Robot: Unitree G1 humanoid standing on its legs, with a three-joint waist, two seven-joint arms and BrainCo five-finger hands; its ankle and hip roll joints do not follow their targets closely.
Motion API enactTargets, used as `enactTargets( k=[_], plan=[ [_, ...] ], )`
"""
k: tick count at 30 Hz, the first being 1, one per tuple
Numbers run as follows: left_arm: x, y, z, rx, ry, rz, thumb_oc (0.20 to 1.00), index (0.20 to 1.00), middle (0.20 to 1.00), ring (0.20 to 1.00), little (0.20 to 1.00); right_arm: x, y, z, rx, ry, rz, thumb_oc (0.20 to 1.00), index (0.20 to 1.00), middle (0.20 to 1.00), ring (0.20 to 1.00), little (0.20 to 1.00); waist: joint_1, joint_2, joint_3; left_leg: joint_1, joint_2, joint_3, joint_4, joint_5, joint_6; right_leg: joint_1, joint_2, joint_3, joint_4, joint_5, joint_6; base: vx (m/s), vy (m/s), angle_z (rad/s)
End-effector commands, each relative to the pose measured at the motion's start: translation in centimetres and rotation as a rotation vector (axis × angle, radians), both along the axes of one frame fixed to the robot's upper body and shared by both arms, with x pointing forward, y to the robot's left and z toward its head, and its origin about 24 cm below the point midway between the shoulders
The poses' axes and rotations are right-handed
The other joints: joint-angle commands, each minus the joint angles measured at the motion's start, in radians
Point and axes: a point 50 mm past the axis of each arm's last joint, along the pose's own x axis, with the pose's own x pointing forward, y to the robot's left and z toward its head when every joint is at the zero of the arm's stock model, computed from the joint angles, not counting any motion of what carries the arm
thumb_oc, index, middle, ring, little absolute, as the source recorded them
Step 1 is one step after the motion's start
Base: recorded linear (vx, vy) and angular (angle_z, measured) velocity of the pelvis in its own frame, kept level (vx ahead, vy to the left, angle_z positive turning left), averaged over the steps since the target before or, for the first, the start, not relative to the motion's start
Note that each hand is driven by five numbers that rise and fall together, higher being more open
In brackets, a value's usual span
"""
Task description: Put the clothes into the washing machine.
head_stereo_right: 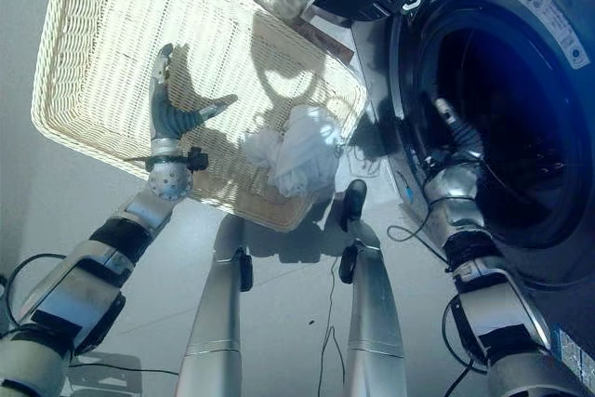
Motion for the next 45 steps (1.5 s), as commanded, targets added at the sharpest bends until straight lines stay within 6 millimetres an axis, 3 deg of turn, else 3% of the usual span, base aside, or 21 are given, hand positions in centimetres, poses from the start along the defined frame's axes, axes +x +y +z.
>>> enactTargets(
  k=[1,9,17,25,37,45],
  plan=[
    [-0.4,0.3,2.0,-0.165,-0.133,-0.001,1.000,1.000,1.000,1.000,1.000,-0.4,1.4,0.5,-0.145,-0.024,-0.029,1.000,1.000,1.000,1.000,1.000,-0.013,-0.012,-0.013,0.005,-0.075,0.061,0.135,-0.152,0.053,0.062,0.096,-0.026,-0.184,0.154,0.033,-0.02,0.080,-0.01],
    [-0.5,2.2,2.2,-0.179,-0.140,0.103,1.000,1.000,1.000,1.000,1.000,-1.3,5.8,0.8,-0.571,-0.088,0.060,1.000,1.000,1.000,1.000,1.000,-0.025,0.002,-0.013,0.005,-0.069,0.080,0.129,-0.138,0.043,0.058,0.099,-0.015,-0.180,0.133,0.026,-0.02,0.058,-0.03],
    [-0.2,3.9,2.9,-0.135,-0.112,0.209,1.000,1.000,1.000,1.000,1.000,-2.8,10.5,3.5,-1.014,-0.299,0.099,1.000,1.000,1.000,1.000,1.000,-0.027,0.006,-0.013,0.004,-0.069,0.083,0.131,-0.131,0.039,0.057,0.094,-0.015,-0.174,0.120,0.028,0.00,0.008,-0.01],
    [-0.3,5.9,4.4,-0.158,-0.115,0.328,1.000,1.000,1.000,1.000,1.000,-3.7,14.4,4.9,-1.314,-0.380,0.248,1.000,1.000,1.000,1.000,1.000,-0.015,-0.009,-0.013,0.003,-0.066,0.073,0.129,-0.122,0.034,0.064,0.089,-0.030,-0.173,0.113,0.028,0.00,-0.017,0.02],
    [0.1,7.2,5.8,-0.082,-0.042,0.411,1.000,1.000,1.000,1.000,1.000,-2.5,18.5,5.0,-1.609,-0.222,0.430,1.000,1.000,1.000,1.000,1.000,0.028,-0.015,-0.013,-0.002,-0.079,0.044,0.131,-0.109,0.032,0.070,0.078,-0.062,-0.170,0.117,0.025,0.00,-0.037,0.02],
    [0.4,6.9,5.9,-0.064,-0.016,0.413,1.000,1.000,1.000,1.000,1.000,-0.5,18.3,3.2,-1.720,0.043,0.450,1.000,1.000,1.000,1.000,1.000,0.044,-0.012,-0.013,-0.011,-0.086,0.035,0.134,-0.104,0.033,0.061,0.074,-0.071,-0.167,0.124,0.022,0.01,-0.006,0.03]
  ],
)
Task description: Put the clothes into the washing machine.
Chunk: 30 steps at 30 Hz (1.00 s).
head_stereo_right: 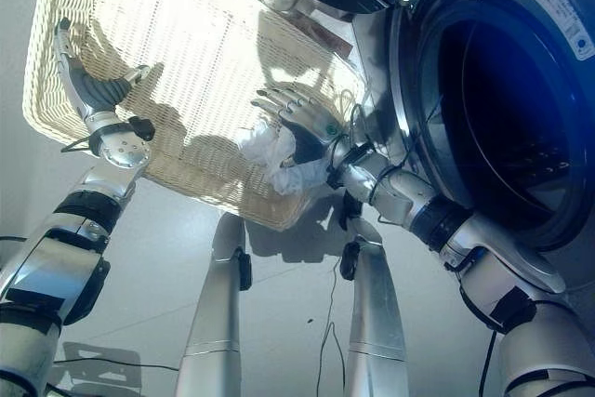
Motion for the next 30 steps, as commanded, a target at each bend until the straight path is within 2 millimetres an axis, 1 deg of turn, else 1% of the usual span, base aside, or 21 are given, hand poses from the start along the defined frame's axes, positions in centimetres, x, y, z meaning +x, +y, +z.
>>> enactTargets(
  k=[1,3,6,7,10,11,12,17,19,21,26,30],
  plan=[
    [-0.1,0.0,1.9,0.020,-0.042,0.031,1.000,1.000,1.000,1.000,1.000,0.2,1.1,-1.0,-0.047,0.083,-0.003,1.000,1.000,1.000,1.000,1.000,0.007,-0.013,-0.013,-0.014,-0.094,0.044,0.144,-0.123,0.061,0.101,0.074,-0.068,-0.255,0.162,0.046,0.02,-0.035,0.03],
    [0.0,-0.5,1.9,0.029,-0.041,0.025,1.000,1.000,1.000,1.000,1.000,0.7,0.9,-1.7,-0.085,0.119,-0.035,1.000,1.000,1.000,1.000,1.000,0.011,-0.012,-0.013,-0.018,-0.097,0.041,0.145,-0.120,0.062,0.096,0.072,-0.071,-0.252,0.166,0.047,0.02,-0.030,0.03],
    [0.1,-0.7,1.9,0.037,-0.037,0.018,1.000,1.000,1.000,1.000,1.000,1.0,0.8,-2.0,-0.120,0.145,-0.064,1.000,1.000,1.000,1.000,1.000,0.015,-0.010,-0.013,-0.016,-0.099,0.040,0.145,-0.119,0.062,0.098,0.071,-0.074,-0.252,0.168,0.048,0.02,-0.021,0.04],
    [0.2,-1.0,2.0,0.041,-0.036,0.010,1.000,1.000,1.000,1.000,1.000,1.5,0.3,-2.5,-0.180,0.180,-0.116,1.000,1.000,1.000,1.000,1.000,0.018,-0.009,-0.013,-0.019,-0.100,0.039,0.149,-0.118,0.063,0.096,0.069,-0.076,-0.248,0.171,0.048,0.00,0.000,0.00],
    [0.2,-1.2,2.1,0.043,-0.037,0.003,1.000,1.000,1.000,1.000,1.000,1.8,0.0,-2.8,-0.228,0.197,-0.148,1.000,1.000,1.000,1.000,1.000,0.019,-0.008,-0.013,-0.020,-0.102,0.039,0.151,-0.117,0.063,0.094,0.070,-0.076,-0.246,0.172,0.047,0.00,0.000,0.00],
    [0.3,-1.4,2.2,0.051,-0.040,0.000,1.000,1.000,1.000,1.000,1.000,2.2,-0.4,-3.0,-0.295,0.216,-0.202,1.000,1.000,1.000,1.000,1.000,0.020,-0.008,-0.013,-0.021,-0.102,0.039,0.152,-0.116,0.063,0.092,0.071,-0.076,-0.246,0.174,0.047,0.00,0.000,0.00],
    [0.3,-1.5,2.3,0.050,-0.042,-0.005,1.000,1.000,1.000,1.000,1.000,2.3,-0.7,-3.1,-0.324,0.228,-0.220,1.000,1.000,1.000,1.000,1.000,0.021,-0.007,-0.013,-0.022,-0.102,0.039,0.151,-0.115,0.064,0.091,0.070,-0.076,-0.246,0.175,0.047,0.00,0.000,0.00],
    [0.3,-1.9,2.8,0.067,-0.047,-0.019,1.000,1.000,1.000,1.000,1.000,2.9,-1.6,-3.0,-0.447,0.264,-0.314,1.000,1.000,1.000,1.000,1.000,0.025,-0.008,-0.013,-0.025,-0.104,0.034,0.154,-0.113,0.063,0.088,0.070,-0.077,-0.243,0.181,0.047,0.00,0.000,0.00],
    [0.3,-1.9,2.9,0.069,-0.048,-0.023,1.000,1.000,1.000,1.000,1.000,3.1,-1.7,-2.9,-0.462,0.275,-0.330,1.000,1.000,1.000,1.000,1.000,0.027,-0.009,-0.013,-0.024,-0.104,0.033,0.153,-0.111,0.063,0.089,0.070,-0.079,-0.245,0.183,0.047,0.00,0.000,0.00],
    [0.3,-2.0,3.0,0.078,-0.047,-0.031,1.000,1.000,1.000,1.000,1.000,3.3,-2.3,-3.0,-0.534,0.340,-0.389,1.000,1.000,1.000,1.000,1.000,0.030,-0.011,-0.013,-0.025,-0.103,0.031,0.153,-0.108,0.062,0.089,0.070,-0.081,-0.245,0.187,0.046,0.00,0.000,0.00],
    [0.2,-2.1,2.9,0.083,-0.048,-0.032,1.000,1.000,1.000,1.000,1.000,3.3,-2.9,-3.4,-0.657,0.431,-0.454,1.000,1.000,1.000,1.000,1.000,0.032,-0.014,-0.013,-0.031,-0.105,0.028,0.157,-0.104,0.063,0.082,0.072,-0.082,-0.241,0.191,0.041,0.00,0.000,0.00],
    [0.0,-1.7,3.0,0.089,-0.051,-0.030,1.000,1.000,1.000,1.000,1.000,3.0,-3.0,-3.0,-0.730,0.441,-0.466,1.000,1.000,1.000,1.000,1.000,0.032,-0.022,-0.013,-0.032,-0.105,0.025,0.162,-0.105,0.064,0.083,0.073,-0.084,-0.239,0.191,0.038,0.00,0.000,0.00]
  ],
)
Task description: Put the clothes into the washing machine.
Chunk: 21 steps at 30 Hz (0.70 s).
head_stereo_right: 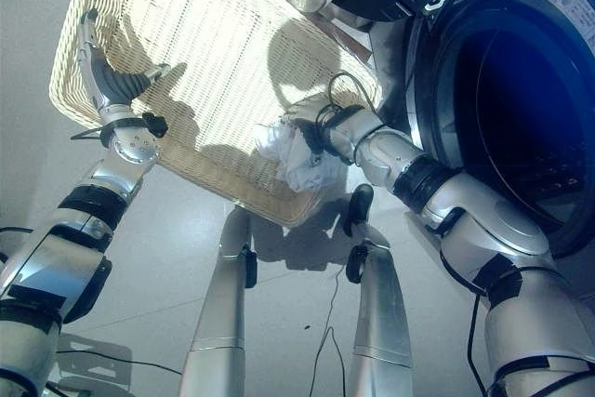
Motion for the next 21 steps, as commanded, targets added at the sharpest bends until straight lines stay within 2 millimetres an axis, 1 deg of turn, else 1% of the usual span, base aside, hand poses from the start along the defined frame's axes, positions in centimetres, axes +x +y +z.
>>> enactTargets(
  k=[1,7,8,9,10,14,21],
  plan=[
    [-0.5,0.6,2.1,-0.010,-0.072,0.022,1.000,1.000,1.000,1.000,1.000,0.6,-3.7,-5.7,-0.195,0.205,-0.184,1.000,1.000,1.000,1.000,1.000,0.004,-0.025,-0.012,-0.031,-0.100,0.044,0.150,-0.112,0.067,0.076,0.082,-0.065,-0.265,0.200,0.037,0.00,0.000,0.00],
    [-0.8,0.9,1.9,0.000,-0.075,0.033,1.000,1.000,1.000,1.000,1.000,-0.6,-2.7,-5.0,-0.255,0.207,-0.124,1.000,1.000,1.000,1.000,1.000,0.000,-0.041,-0.012,-0.036,-0.100,0.039,0.158,-0.114,0.067,0.075,0.087,-0.065,-0.262,0.203,0.037,0.00,0.000,0.00],
    [-0.9,1.0,1.9,0.002,-0.074,0.038,1.000,1.000,1.000,1.000,1.000,-0.9,-2.5,-4.8,-0.265,0.208,-0.113,0.721,0.721,0.721,0.721,0.721,-0.001,-0.046,-0.012,-0.036,-0.099,0.038,0.160,-0.115,0.068,0.076,0.087,-0.065,-0.261,0.204,0.037,0.00,0.000,0.00],
    [-0.9,1.1,1.9,0.002,-0.074,0.039,1.000,1.000,1.000,1.000,1.000,-1.0,-2.4,-4.8,-0.264,0.211,-0.107,0.360,0.360,0.360,0.360,0.360,-0.002,-0.049,-0.012,-0.036,-0.099,0.037,0.159,-0.116,0.067,0.077,0.088,-0.065,-0.261,0.203,0.038,0.00,0.000,0.00],
    [-1.0,1.4,1.9,0.004,-0.074,0.041,1.000,1.000,1.000,1.000,1.000,-1.3,-2.3,-4.6,-0.269,0.221,-0.096,0.200,0.200,0.200,0.200,0.200,-0.003,-0.054,-0.012,-0.035,-0.098,0.036,0.160,-0.116,0.066,0.080,0.091,-0.065,-0.263,0.203,0.037,0.00,0.000,0.00],
    [-1.1,1.7,1.7,0.007,-0.072,0.046,1.000,1.000,1.000,1.000,1.000,-1.8,-2.0,-4.3,-0.269,0.226,-0.077,0.200,0.200,0.200,0.200,0.200,-0.006,-0.062,-0.012,-0.033,-0.096,0.035,0.161,-0.118,0.063,0.085,0.093,-0.064,-0.264,0.202,0.038,0.00,0.000,0.00],
    [-1.2,1.9,1.3,0.003,-0.069,0.046,1.000,1.000,1.000,1.000,1.000,-1.9,-2.1,-4.4,-0.274,0.227,-0.075,0.200,0.200,0.200,0.200,0.200,-0.009,-0.060,-0.012,-0.034,-0.098,0.035,0.165,-0.120,0.061,0.085,0.095,-0.059,-0.267,0.200,0.036,0.00,0.000,0.00]
  ],
)
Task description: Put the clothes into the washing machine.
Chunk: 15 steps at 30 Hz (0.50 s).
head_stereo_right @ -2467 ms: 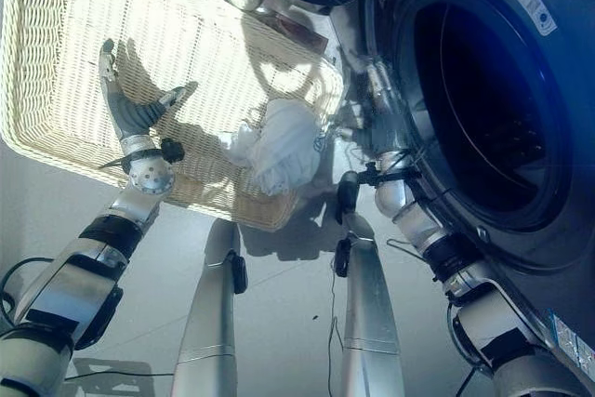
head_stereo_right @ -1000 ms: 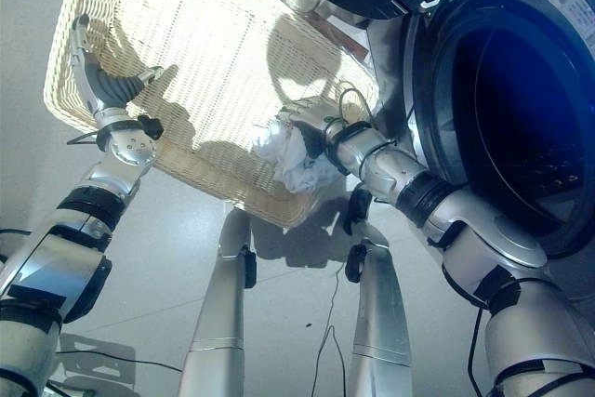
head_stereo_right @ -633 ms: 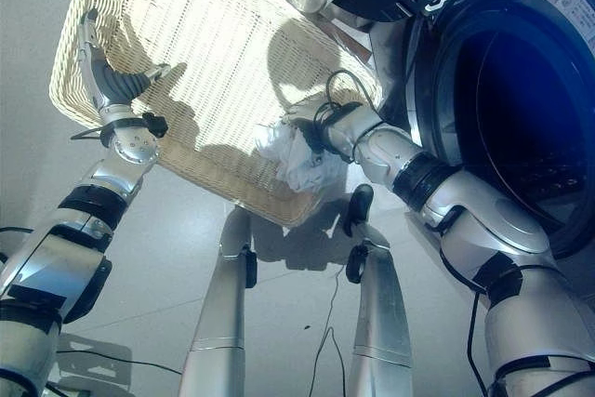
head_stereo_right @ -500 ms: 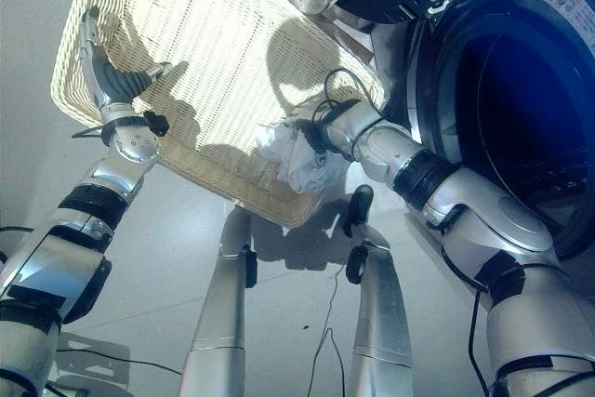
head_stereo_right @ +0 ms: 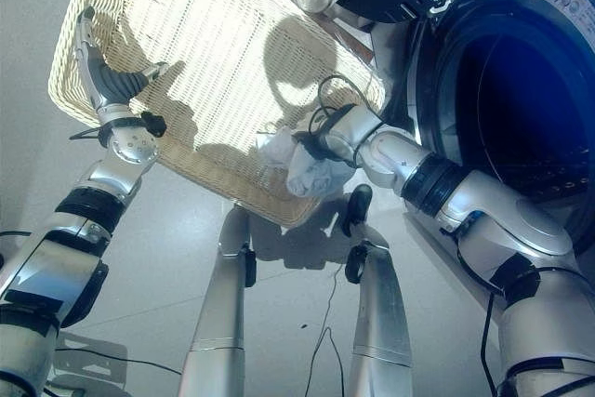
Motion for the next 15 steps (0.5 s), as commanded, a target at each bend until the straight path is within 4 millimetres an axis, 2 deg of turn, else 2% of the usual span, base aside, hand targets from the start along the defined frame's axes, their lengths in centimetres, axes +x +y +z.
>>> enactTargets(
  k=[1,6,9,11,15],
  plan=[
    [-0.86,1.90,1.27,0.014,-0.064,0.056,1.000,1.000,1.000,1.000,1.000,0.16,-2.73,-4.48,-0.090,0.157,-0.101,0.200,0.200,0.200,0.200,0.200,-0.006,-0.056,-0.011,-0.020,-0.095,0.059,0.147,-0.119,0.062,0.077,0.095,-0.045,-0.262,0.197,0.040,0.00,0.000,0.00],
    [-0.84,1.91,1.24,0.010,-0.063,0.056,1.000,1.000,1.000,1.000,1.000,0.23,-2.91,-4.37,-0.087,0.148,-0.104,0.200,0.200,0.200,0.200,0.200,-0.009,-0.053,-0.011,-0.017,-0.096,0.062,0.148,-0.118,0.061,0.080,0.097,-0.041,-0.262,0.195,0.040,0.00,0.000,0.00],
    [-0.82,1.93,1.39,0.006,-0.063,0.054,1.000,1.000,1.000,1.000,1.000,0.35,-2.97,-4.31,-0.024,0.173,-0.118,0.200,0.200,0.200,0.200,0.200,-0.008,-0.052,-0.011,-0.015,-0.097,0.063,0.145,-0.117,0.062,0.082,0.097,-0.040,-0.265,0.195,0.039,0.00,0.000,0.00],
    [-0.76,1.77,1.45,0.003,-0.066,0.050,1.000,1.000,1.000,1.000,1.000,0.47,-3.05,-4.43,0.121,0.245,-0.143,0.200,0.200,0.200,0.200,0.200,-0.009,-0.051,-0.011,-0.015,-0.097,0.062,0.143,-0.117,0.062,0.081,0.096,-0.041,-0.265,0.195,0.039,0.00,0.000,0.00],
    [-0.73,1.90,1.55,-0.004,-0.065,0.038,1.000,1.000,1.000,1.000,1.000,0.76,-3.46,-5.14,0.556,0.435,-0.174,0.200,0.200,0.200,0.200,0.200,-0.011,-0.045,-0.011,-0.012,-0.100,0.061,0.141,-0.112,0.059,0.080,0.094,-0.038,-0.267,0.197,0.036,0.00,0.000,0.00]
  ],
)
